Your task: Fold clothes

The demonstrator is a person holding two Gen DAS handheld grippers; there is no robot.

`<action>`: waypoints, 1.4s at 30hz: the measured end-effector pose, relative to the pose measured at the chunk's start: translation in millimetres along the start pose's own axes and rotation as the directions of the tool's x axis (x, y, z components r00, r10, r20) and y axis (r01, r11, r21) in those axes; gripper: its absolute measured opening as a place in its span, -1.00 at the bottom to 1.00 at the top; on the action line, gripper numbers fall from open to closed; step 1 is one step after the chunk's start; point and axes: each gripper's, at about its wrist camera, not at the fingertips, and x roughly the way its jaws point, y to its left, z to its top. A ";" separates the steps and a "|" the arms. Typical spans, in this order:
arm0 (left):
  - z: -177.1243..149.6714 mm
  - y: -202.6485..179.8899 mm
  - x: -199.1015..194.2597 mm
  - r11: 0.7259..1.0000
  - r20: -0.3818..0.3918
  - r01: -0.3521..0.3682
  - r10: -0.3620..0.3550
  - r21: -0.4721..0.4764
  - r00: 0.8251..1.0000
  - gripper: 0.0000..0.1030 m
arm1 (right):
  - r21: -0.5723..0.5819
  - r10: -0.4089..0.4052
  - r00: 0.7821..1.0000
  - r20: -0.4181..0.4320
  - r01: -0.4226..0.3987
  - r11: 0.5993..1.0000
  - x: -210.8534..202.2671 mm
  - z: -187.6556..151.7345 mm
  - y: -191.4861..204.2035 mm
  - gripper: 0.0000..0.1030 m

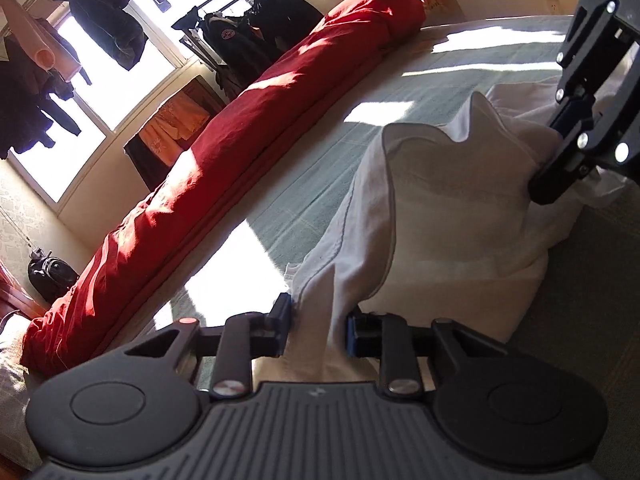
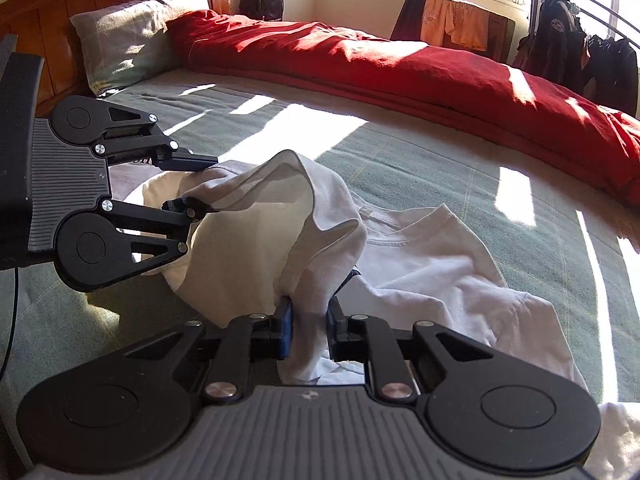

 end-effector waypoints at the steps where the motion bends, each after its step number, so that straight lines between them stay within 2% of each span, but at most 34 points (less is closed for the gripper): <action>1: -0.2 5.0 -6.9 1.000 -0.002 0.010 -0.010 -0.002 1.000 -0.58 | -0.005 0.000 1.000 -0.002 0.000 1.000 -6.6 -0.3 -1.2 -0.65; 6: -1.6 21.9 -49.3 0.999 -0.002 0.038 -0.038 0.027 0.999 -0.70 | -0.066 -0.009 1.000 -0.019 0.008 0.998 -45.1 -0.1 -0.7 -0.70; 8: -2.4 25.8 -68.0 0.998 0.000 0.043 -0.043 0.054 0.999 -0.81 | -0.109 -0.019 1.000 -0.020 0.016 0.994 -63.8 0.4 2.7 -0.71; 16: -8.0 20.6 -142.9 0.984 0.031 0.040 -0.046 0.175 0.998 -0.87 | -0.248 -0.023 0.999 -0.029 0.015 0.969 -131.1 -2.4 24.2 -0.74; 20: -15.6 6.4 -161.0 0.977 0.023 0.057 -0.064 0.207 0.998 -0.86 | -0.258 0.005 0.997 -0.073 -0.023 0.966 -145.2 -10.8 35.6 -0.74; 22: -22.5 -2.1 -161.4 0.974 0.003 0.077 -0.079 0.211 0.997 -0.86 | -0.252 0.026 0.994 -0.103 -0.051 0.966 -148.5 -16.8 40.5 -0.74; 26: -40.8 -21.0 -148.8 0.975 -0.020 0.106 -0.104 0.194 0.994 -0.67 | -0.225 0.052 0.984 -0.171 -0.091 0.970 -136.3 -34.6 48.2 -0.75; 31: -62.2 -49.2 -120.6 0.972 -0.028 0.078 -0.074 0.223 0.997 -0.63 | -0.164 0.078 0.972 -0.221 -0.116 0.980 -114.9 -47.5 46.9 -0.75; 33: -67.8 -55.0 -108.6 0.973 -0.031 0.068 -0.062 0.219 0.998 -0.49 | -0.137 0.090 0.969 -0.228 -0.124 0.983 -109.6 -48.0 43.3 -0.75; 35: -71.1 -57.6 -96.6 0.976 -0.029 0.048 -0.043 0.214 0.999 -0.26 | -0.123 0.098 0.968 -0.231 -0.129 0.984 -107.3 -46.7 39.3 -0.75; 38: -73.1 -58.8 -80.4 0.979 -0.029 0.039 -0.033 0.200 0.999 -0.13 | -0.108 0.106 0.966 -0.236 -0.134 0.985 -104.3 -44.0 33.3 -0.75; 40: -73.7 -56.9 -71.6 0.984 -0.039 0.056 -0.050 0.169 0.998 -0.18 | -0.100 0.108 0.965 -0.240 -0.135 0.986 -102.0 -42.8 29.7 -0.75; 41: -73.6 -55.1 -68.2 0.987 -0.049 0.069 -0.063 0.147 0.997 -0.38 | -0.101 0.106 0.965 -0.241 -0.133 0.986 -101.0 -42.5 28.5 -0.75; 42: -73.0 -52.0 -66.9 0.989 -0.058 0.082 -0.075 0.125 0.995 -0.50 | -0.102 0.104 0.964 -0.243 -0.132 0.986 -99.9 -42.2 27.4 -0.75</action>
